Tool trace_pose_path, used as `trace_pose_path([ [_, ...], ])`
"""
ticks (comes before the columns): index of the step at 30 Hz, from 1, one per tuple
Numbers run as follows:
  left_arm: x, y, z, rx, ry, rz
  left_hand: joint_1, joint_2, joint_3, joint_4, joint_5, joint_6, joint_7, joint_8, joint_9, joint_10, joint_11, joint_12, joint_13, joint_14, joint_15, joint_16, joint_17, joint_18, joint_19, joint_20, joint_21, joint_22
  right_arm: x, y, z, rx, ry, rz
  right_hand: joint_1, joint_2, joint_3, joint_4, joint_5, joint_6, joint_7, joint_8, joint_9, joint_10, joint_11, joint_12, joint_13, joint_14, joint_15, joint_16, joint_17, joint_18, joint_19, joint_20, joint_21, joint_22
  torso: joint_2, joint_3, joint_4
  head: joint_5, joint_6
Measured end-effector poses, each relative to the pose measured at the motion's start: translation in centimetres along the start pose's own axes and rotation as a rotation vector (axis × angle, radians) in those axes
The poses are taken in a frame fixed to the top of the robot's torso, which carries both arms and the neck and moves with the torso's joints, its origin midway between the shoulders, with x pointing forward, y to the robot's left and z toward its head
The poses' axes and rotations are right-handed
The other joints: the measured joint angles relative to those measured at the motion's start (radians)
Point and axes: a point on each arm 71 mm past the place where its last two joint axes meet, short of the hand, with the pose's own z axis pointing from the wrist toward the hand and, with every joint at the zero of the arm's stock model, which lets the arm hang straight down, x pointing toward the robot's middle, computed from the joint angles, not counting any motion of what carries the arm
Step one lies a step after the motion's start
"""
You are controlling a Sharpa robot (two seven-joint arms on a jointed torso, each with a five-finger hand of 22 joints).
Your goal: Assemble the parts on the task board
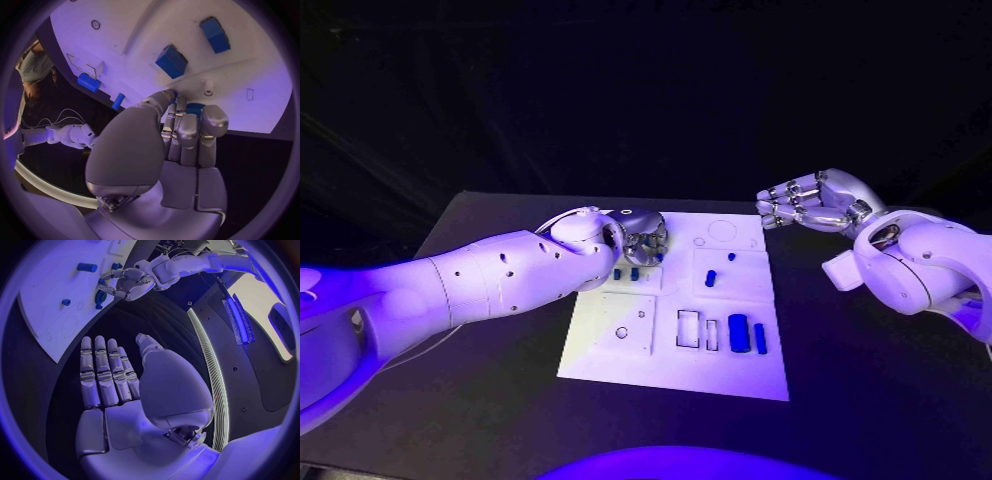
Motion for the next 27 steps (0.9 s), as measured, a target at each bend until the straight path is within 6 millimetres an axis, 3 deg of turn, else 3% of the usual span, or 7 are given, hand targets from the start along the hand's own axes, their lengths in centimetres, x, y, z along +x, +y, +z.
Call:
trace_pose_path([
  [3, 0.0, 0.05, 0.0, 0.001, 0.0, -0.003, 0.01, 0.01, 0.016, -0.008, 0.0, 0.014, 0.001, 0.0, -0.001, 0.014, -0.004, 0.0, 0.001, 0.0, 0.0, 0.003, 0.005, -0.002, 0.0, 0.0, 0.007, 0.01, 0.0, 0.0, 0.0, -0.001, 0.0, -0.002, 0.0, 0.0, 0.0, 0.0, 0.0, 0.0, 0.0, 0.0, 0.0, 0.0, 0.0, 0.0, 0.0, 0.0, 0.0, 0.0, 0.0, 0.0, 0.0, 0.0, 0.0, -0.001, 0.0, 0.0001, -0.0003, 0.0, 0.0],
  [5, 0.0, 0.07, 0.01, 0.002, 0.0, -0.005, 0.013, 0.013, 0.027, -0.011, 0.0, 0.024, -0.002, 0.0, -0.002, 0.026, -0.005, -0.003, 0.001, 0.004, -0.004, 0.008, 0.007, -0.015, 0.004, 0.004, 0.013, 0.015, -0.02, 0.0, -0.02, -0.001, 0.0, -0.003, 0.0, 0.0, 0.0, 0.0, 0.0, 0.0, 0.0, 0.0, 0.001, 0.0, 0.0, 0.0, 0.0, 0.0, 0.0, 0.0, 0.0, 0.0, 0.0, 0.0, 0.0, -0.001, 0.0, 0.0003, -0.0003, 0.0, 0.0],
  [17, 0.04, 0.11, 0.01, 0.006, 0.002, -0.011, 0.01, 0.019, 0.059, -0.037, 0.0, 0.071, -0.014, 0.003, -0.003, 0.074, -0.02, -0.017, 0.008, 0.012, -0.012, 0.019, 0.016, -0.016, 0.014, 0.0, 0.04, 0.051, -0.07, -0.02, -0.07, -0.001, 0.0, -0.006, 0.0, 0.0, 0.0, 0.0, 0.0, 0.0, 0.0, 0.0, 0.001, 0.0, 0.0, 0.0, 0.0, 0.0, 0.0, 0.0, 0.0, 0.0, 0.0, 0.0, 0.0, -0.001, 0.0, 0.0005, -0.0006, -0.002, -0.002],
  [27, 0.07, -0.04, -0.12, 0.016, -0.005, -0.026, -0.009, 0.019, 0.062, -0.04, 0.0, 0.082, -0.01, 0.0, -0.003, 0.088, -0.017, -0.029, 0.009, 0.016, -0.016, 0.024, 0.018, -0.015, 0.023, -0.006, 0.05, 0.069, -0.05, 0.0, -0.07, -0.002, 0.0, -0.007, 0.0, 0.0, 0.0, 0.0, 0.0, 0.0, 0.0, 0.0, 0.001, 0.0, 0.0, 0.0, 0.0, 0.0, 0.0, 0.0, -0.001, 0.0, 0.0, 0.0, 0.0, -0.001, 0.0, 0.0005, -0.0003, 0.0, 0.003],
])
